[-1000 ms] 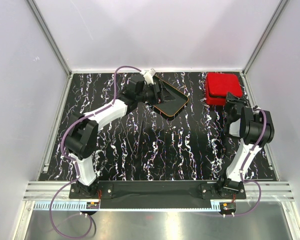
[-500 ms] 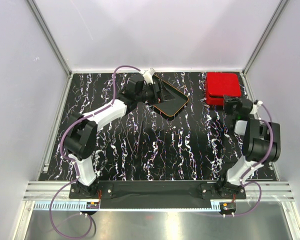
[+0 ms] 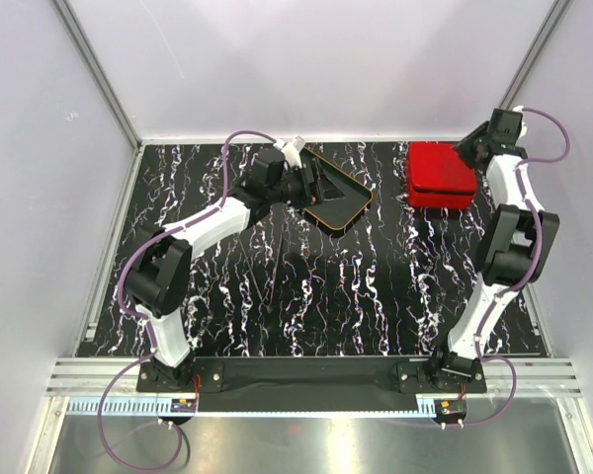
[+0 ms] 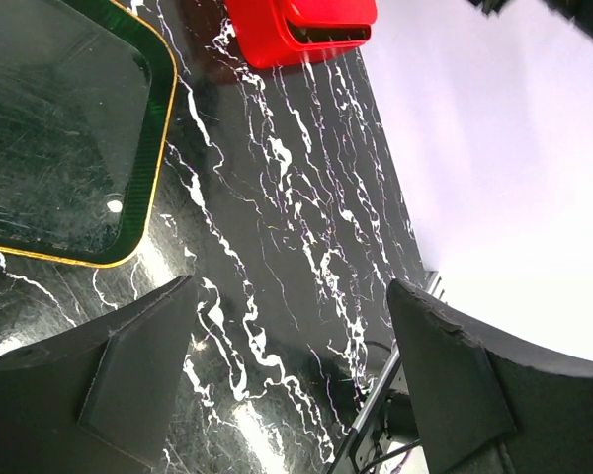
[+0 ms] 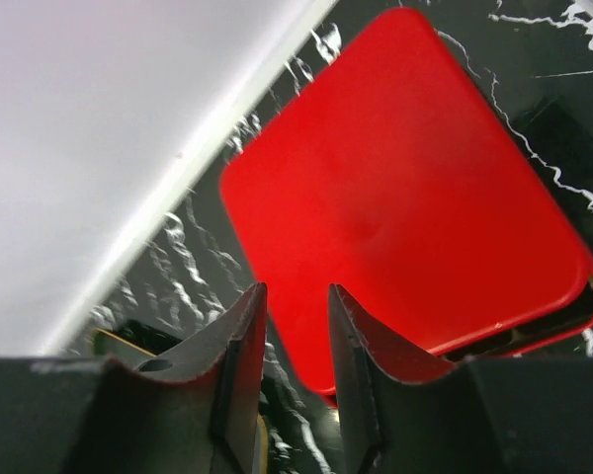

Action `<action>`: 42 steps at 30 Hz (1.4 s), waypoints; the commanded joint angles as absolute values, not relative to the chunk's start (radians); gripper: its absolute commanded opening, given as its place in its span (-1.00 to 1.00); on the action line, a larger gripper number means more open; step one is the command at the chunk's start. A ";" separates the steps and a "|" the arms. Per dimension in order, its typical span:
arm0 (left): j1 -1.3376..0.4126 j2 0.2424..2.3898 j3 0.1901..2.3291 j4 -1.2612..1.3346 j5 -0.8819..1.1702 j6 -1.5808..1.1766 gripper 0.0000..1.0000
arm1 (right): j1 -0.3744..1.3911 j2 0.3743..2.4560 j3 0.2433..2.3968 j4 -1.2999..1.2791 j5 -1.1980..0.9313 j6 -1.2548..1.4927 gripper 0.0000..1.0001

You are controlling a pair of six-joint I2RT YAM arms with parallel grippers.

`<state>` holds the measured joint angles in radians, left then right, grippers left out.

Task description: Pack the chocolate

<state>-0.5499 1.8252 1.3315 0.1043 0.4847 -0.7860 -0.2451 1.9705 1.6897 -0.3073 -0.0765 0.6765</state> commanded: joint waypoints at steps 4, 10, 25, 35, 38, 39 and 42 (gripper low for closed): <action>-0.548 1.775 1.328 0.138 0.451 -0.755 0.68 | -0.245 2.112 1.842 -0.343 -0.164 0.445 -0.23; -0.548 1.776 1.316 0.129 0.449 -0.730 0.69 | -0.245 2.244 1.975 -0.242 -0.091 0.381 -0.18; -0.548 1.767 1.249 0.193 0.453 -0.753 0.69 | -0.247 2.549 2.471 -0.370 0.005 0.169 0.27; -0.548 1.761 1.246 0.198 0.454 -0.749 0.70 | -0.253 2.620 2.514 -0.388 0.003 0.101 0.31; -0.548 1.766 1.246 0.210 0.460 -0.755 0.70 | -0.255 2.640 2.525 -0.413 0.011 0.086 0.31; -0.548 1.767 1.246 0.209 0.462 -0.755 0.70 | -0.255 2.645 2.522 -0.414 0.009 0.078 0.32; -0.549 1.772 1.246 0.209 0.460 -0.753 0.70 | -0.255 2.645 2.519 -0.425 0.005 0.048 0.32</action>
<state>-0.5499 1.8198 1.2488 0.1314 0.4660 -0.7582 -0.2501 2.6423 2.4744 -0.4026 0.0067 0.0940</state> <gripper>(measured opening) 0.849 0.656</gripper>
